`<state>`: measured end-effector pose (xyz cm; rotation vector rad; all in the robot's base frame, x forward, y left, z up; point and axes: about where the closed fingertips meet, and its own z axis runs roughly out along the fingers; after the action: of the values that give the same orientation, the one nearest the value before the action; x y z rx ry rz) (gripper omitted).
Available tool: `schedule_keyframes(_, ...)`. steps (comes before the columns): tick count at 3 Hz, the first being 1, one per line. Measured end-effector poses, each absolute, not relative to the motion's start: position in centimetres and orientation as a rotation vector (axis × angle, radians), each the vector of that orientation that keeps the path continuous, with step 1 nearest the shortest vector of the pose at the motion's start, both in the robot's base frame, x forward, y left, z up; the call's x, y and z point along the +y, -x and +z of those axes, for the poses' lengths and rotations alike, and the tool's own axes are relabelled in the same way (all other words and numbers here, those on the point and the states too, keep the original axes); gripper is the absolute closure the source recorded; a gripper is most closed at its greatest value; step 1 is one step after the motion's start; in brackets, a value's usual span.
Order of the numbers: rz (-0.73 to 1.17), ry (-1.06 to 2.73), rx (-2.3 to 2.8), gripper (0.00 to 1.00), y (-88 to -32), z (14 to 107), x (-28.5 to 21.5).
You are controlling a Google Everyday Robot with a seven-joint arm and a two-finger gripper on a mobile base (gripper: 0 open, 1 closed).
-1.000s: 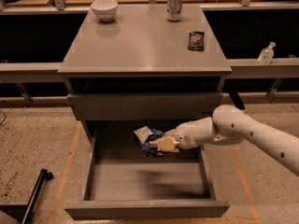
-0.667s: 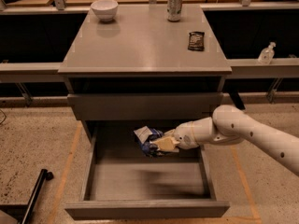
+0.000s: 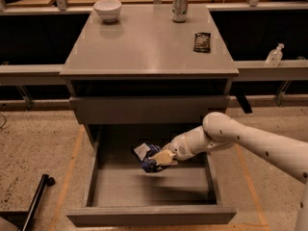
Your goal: Place blue chip bag into middle drawer
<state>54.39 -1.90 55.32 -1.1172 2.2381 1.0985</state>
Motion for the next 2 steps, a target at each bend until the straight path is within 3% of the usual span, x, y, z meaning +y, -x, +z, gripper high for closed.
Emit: schedule_keyframes(2,1.113,1.147,2.487,0.6,-51.6,47.4,-1.8)
